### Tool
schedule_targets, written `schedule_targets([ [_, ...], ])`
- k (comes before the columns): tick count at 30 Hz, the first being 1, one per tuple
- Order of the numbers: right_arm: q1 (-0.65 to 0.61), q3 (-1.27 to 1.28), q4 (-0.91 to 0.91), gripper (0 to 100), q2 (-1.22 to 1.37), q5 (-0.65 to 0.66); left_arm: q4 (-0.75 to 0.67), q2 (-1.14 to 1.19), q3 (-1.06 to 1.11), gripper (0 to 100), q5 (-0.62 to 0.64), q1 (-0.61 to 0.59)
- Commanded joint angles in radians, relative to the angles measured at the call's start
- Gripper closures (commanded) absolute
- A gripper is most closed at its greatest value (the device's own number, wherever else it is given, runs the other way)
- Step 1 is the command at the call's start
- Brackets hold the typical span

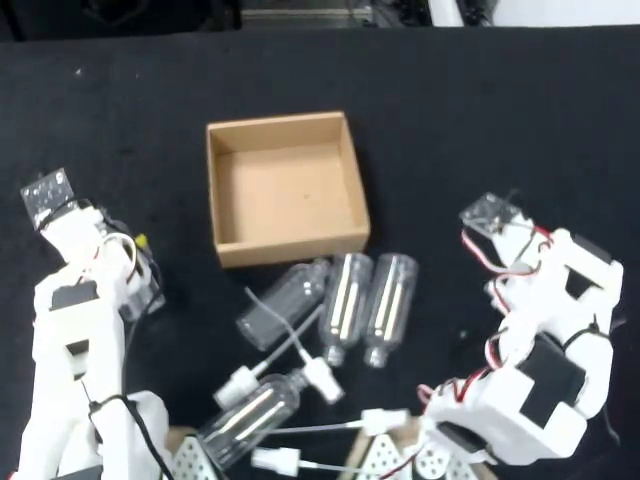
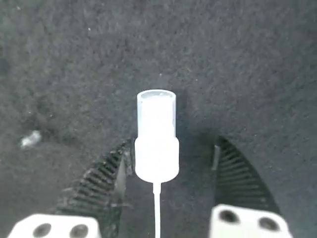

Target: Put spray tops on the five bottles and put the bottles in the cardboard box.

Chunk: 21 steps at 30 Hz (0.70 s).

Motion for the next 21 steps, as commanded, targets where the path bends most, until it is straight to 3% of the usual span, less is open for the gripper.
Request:
schedule_targets([
  [1, 0.015, 0.005, -0.017, 79.9, -0.012, -0.008, -0.015, -0.037, -0.007, 97, 0.002, 0.004],
  [8, -0.029, 0.056, -0.017, 98.8, -0.019, -0.011, -0.015, -0.037, -0.007, 97, 0.002, 0.005],
  [11, -0.038, 0.019, 0.026, 98.8, -0.042, -0.041, 0.003, -0.037, -0.007, 97, 0.002, 0.012],
  [17, -0.103, -0.26, 0.321, 98.8, -0.226, -0.377, 0.103, -0.101, -0.045, 97, 0.002, 0.012],
  [21, -0.227, -0.412, 0.48, 98.7, -0.355, -0.605, 0.13, -0.278, 0.016, 97, 0.002, 0.013],
])
